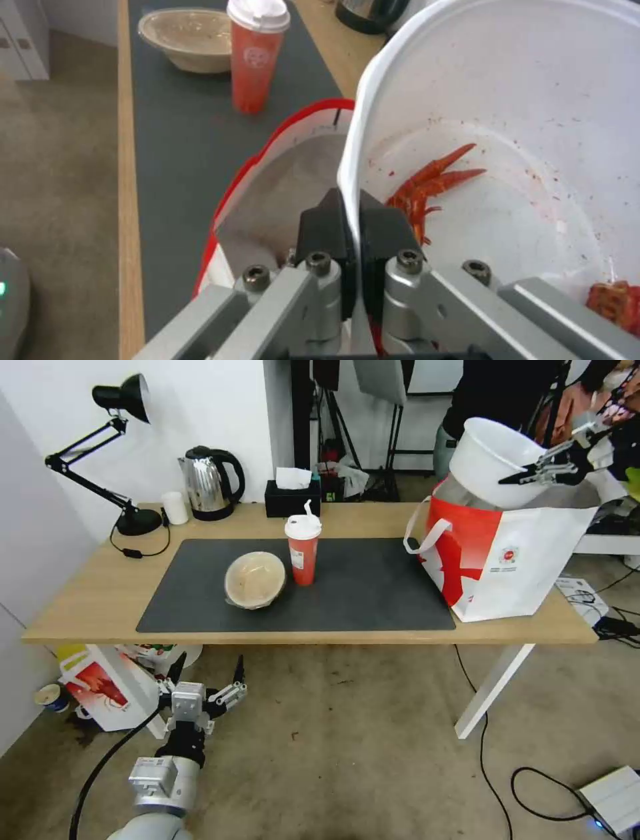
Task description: Pick up the trash from the table and place it into the takeout bag.
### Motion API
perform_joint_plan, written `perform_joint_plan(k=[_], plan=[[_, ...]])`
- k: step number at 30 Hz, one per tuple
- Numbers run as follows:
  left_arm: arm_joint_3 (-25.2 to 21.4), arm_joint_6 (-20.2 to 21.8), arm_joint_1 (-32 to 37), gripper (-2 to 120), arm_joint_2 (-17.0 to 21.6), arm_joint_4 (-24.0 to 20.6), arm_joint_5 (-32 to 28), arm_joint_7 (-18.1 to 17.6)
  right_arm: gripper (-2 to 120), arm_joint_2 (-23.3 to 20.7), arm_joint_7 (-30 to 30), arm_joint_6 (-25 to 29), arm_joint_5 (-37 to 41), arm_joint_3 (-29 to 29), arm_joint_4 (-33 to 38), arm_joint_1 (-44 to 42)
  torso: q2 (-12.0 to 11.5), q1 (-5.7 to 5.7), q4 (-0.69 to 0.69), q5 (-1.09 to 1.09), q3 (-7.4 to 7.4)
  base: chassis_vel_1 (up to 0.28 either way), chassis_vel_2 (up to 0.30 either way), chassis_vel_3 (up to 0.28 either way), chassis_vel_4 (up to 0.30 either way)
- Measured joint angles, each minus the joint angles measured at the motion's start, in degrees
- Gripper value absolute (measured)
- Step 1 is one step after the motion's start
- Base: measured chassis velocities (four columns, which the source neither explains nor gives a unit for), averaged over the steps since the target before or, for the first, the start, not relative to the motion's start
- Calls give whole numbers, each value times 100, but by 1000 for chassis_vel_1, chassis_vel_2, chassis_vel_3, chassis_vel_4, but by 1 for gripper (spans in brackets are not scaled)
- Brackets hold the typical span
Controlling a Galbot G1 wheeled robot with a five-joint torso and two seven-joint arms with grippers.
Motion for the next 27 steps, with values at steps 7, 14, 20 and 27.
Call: perform_joint_plan(k=[7, 14, 20, 27], plan=[[0, 0, 0, 100, 0, 0, 0, 0, 0, -154, 56, -17, 64, 222, 230, -373, 0, 0, 0, 0, 0, 0, 0, 0, 0], [0, 0, 0, 100, 0, 0, 0, 0, 0, -251, 81, -17, 75, 348, 395, -569, 0, 0, 0, 0, 0, 0, 0, 0, 0], [0, 0, 0, 100, 0, 0, 0, 0, 0, -228, 117, -16, 76, 470, 371, -712, 0, 0, 1, 0, 0, 0, 0, 0, 0], [0, 0, 0, 100, 0, 0, 0, 0, 0, -184, 134, -6, 80, 499, 326, -758, 0, 0, 0, 0, 0, 0, 0, 0, 0]])
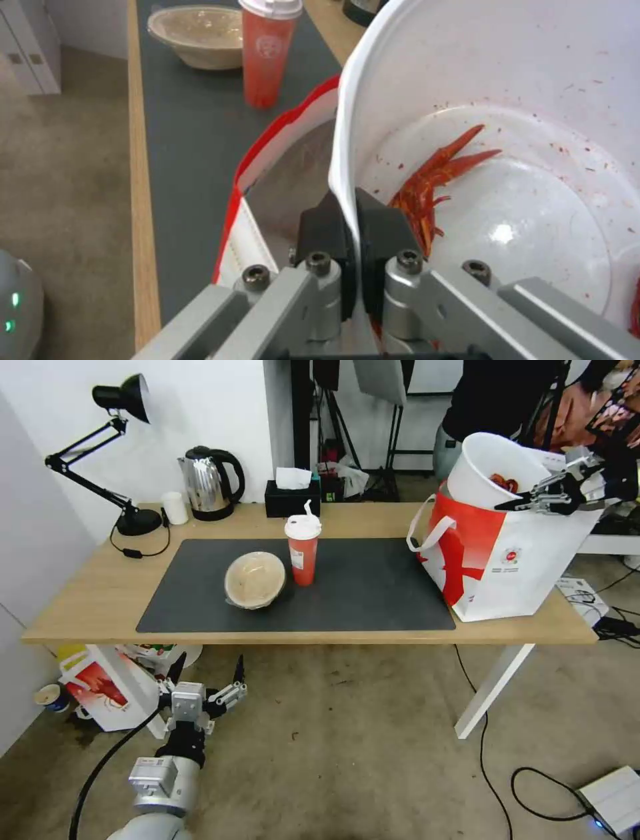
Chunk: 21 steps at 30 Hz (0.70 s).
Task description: Pick up the trash from the table and place it into the takeout bag.
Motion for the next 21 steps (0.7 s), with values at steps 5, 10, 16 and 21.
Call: perform_joint_plan(k=[5, 10, 16, 21], plan=[[0, 0, 0, 100, 0, 0, 0, 0, 0, 34, 26, 24, 39, 1, -11, 0, 0, 0, 0, 0, 0, 0, 0, 0, 0], [0, 0, 0, 100, 0, 0, 0, 0, 15, 65, 64, 35, 107, -6, -18, 30, 0, 0, 0, 0, 0, 0, 0, 0, 0], [0, 0, 0, 100, 0, 0, 0, 0, 39, 132, 124, 63, 161, -81, -87, 133, 0, 0, 0, 0, 0, 0, 0, 0, 0], [0, 0, 0, 100, 0, 0, 0, 0, 60, 191, 136, 72, 186, -188, -157, 247, 0, 1, 1, 0, 0, 0, 0, 0, 0]])
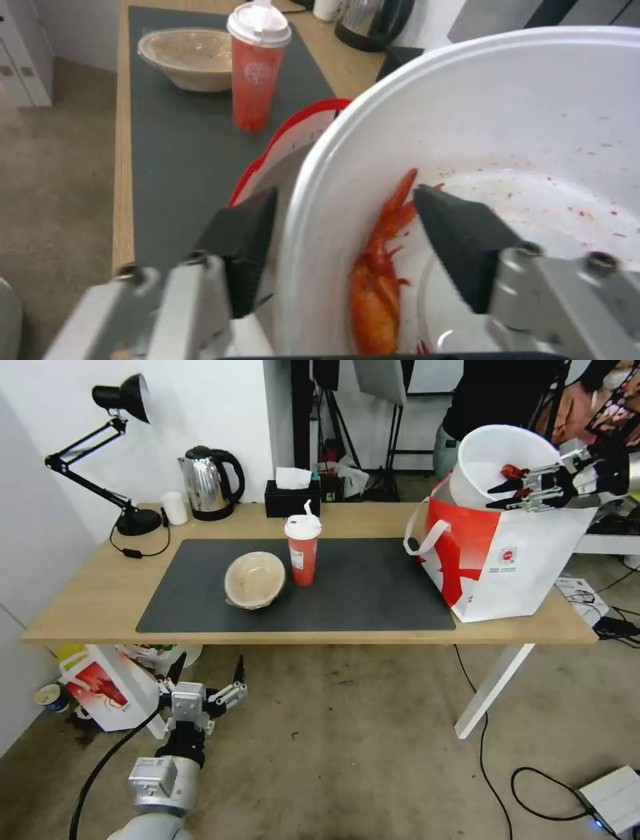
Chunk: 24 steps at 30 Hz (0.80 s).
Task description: Pick up the trash from the table and place it into the takeout bag.
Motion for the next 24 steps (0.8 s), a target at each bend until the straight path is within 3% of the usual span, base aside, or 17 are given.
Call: perform_joint_plan(k=[12, 24], plan=[[0, 0, 0, 100, 0, 0, 0, 0, 99, 155, 23, 40, 2, -56, -158, 118, 0, 0, -1, 0, 0, 0, 0, 0, 0], [0, 0, 0, 100, 0, 0, 0, 0, 100, 239, 126, 143, 23, -129, -296, 245, 0, -1, -1, 0, 0, 0, 0, 0, 0]])
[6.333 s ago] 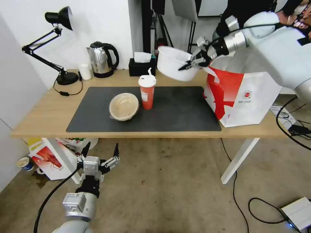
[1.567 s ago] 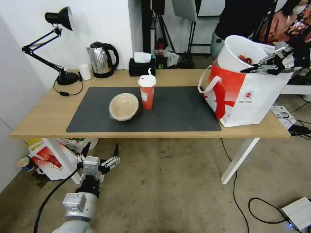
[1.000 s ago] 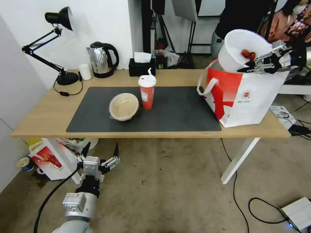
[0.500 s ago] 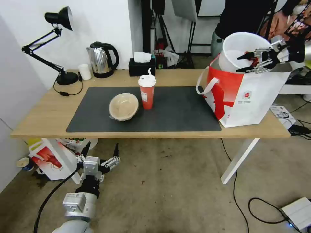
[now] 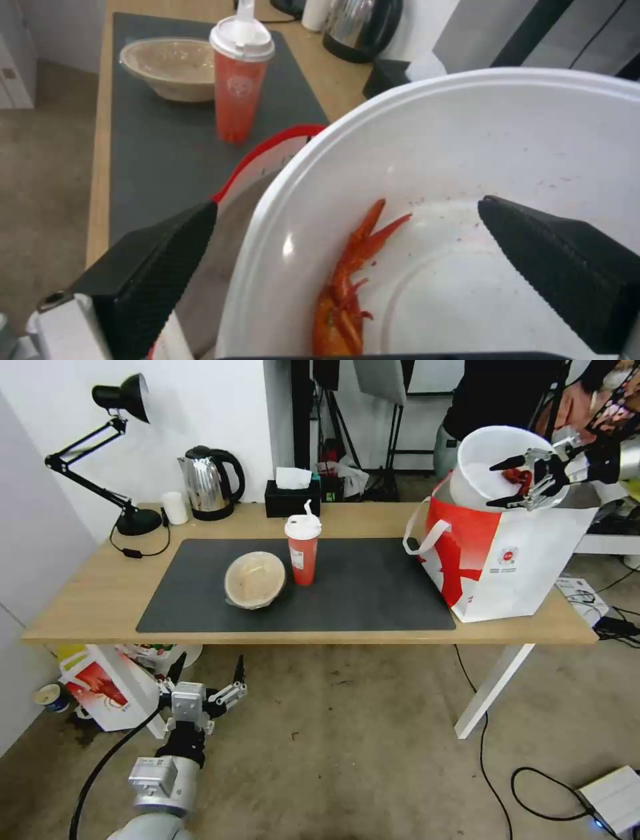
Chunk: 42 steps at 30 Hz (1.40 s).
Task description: Pick up the trash from the table and place it into the takeout bag.
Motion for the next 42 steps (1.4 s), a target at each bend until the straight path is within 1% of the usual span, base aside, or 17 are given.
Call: perform_joint_plan(k=[3, 13, 17, 20, 23, 24, 26, 27, 30, 32, 34, 35, 36, 37, 40, 41, 42], plan=[[0, 0, 0, 100, 0, 0, 0, 0, 100, 0, 214, 44, 105, 6, 50, -3, 0, -1, 0, 0, 0, 0, 0, 0, 0], [0, 0, 0, 100, 0, 0, 0, 0, 100, 46, 540, 129, 205, 114, 103, -103, 0, -1, 0, 1, 0, 0, 0, 0, 0], [0, 0, 0, 100, 0, 0, 0, 0, 100, 30, 653, 129, 412, 214, 201, -140, 0, -1, 1, 1, 0, 0, 0, 0, 0], [0, 0, 0, 100, 0, 0, 0, 0, 100, -14, 742, 107, 625, 295, 306, -145, 0, -1, 0, 0, 0, 0, 0, 0, 0], [0, 0, 0, 100, 0, 0, 0, 0, 100, -168, 1186, 17, 1249, 372, 754, -217, 0, -1, 0, 0, 0, 0, 0, 0, 0], [0, 0, 0, 100, 0, 0, 0, 0, 100, -168, 1186, 17, 1249, 372, 754, -217, 0, -1, 0, 0, 0, 0, 0, 0, 0], [0, 0, 0, 100, 0, 0, 0, 0, 100, -291, 1609, -13, 1603, 608, 1220, -426, 0, -1, 1, -1, 0, 0, 0, 0, 0], [0, 0, 0, 100, 0, 0, 0, 0, 100, -291, 1609, -13, 1603, 608, 1220, -426, 0, -1, 1, -1, 0, 0, 0, 0, 0], [0, 0, 0, 100, 0, 0, 0, 0, 100, -492, 2127, -5, 1985, 882, 1821, -780, 0, -1, 0, 0, 0, 0, 0, 0, 0], [-1, 0, 1, 100, 0, 0, 0, 0, 100, -536, 2217, 3, 2052, 955, 1955, -863, 0, -1, -1, 2, 0, 0, 0, 0, 0], [0, 0, 0, 100, 0, 0, 0, 0, 100, -658, 2600, 51, 2295, 1109, 2332, -1108, 0, -1, 0, 0, 0, 0, 0, 0, 0], [0, 0, 1, 100, 0, 0, 0, 0, 100, -726, 2981, 79, 2484, 1177, 2566, -1270, 0, -1, 0, 0, 0, 0, 0, 0, 0], [0, 0, 1, 100, 0, 0, 0, 0, 100, -726, 2981, 79, 2484, 1177, 2566, -1270, 0, -1, 0, 0, 0, 0, 0, 0, 0], [0, 0, 0, 100, 0, 0, 0, 0, 100, -794, 3447, 115, 2747, 1258, 2903, -1481, 0, -1, -1, 0, 0, 0, 0, 0, 0], [-1, 0, 2, 100, 0, 0, 0, -1, 100, -937, 4526, 222, 3366, 1638, 3825, -2169, 0, -1, 1, 0, 0, 0, 0, 0, 0], [-1, 0, 2, 100, 0, 0, 0, -1, 100, -937, 4526, 222, 3366, 1638, 3825, -2169, 0, -1, 1, 0, 0, 0, 0, 0, 0], [0, 0, 0, 100, 0, 0, 0, 0, 100, -963, 4845, 283, 3491, 1785, 4164, -2418, 0, -1, 0, -1, 0, 0, 0, 0, 0]])
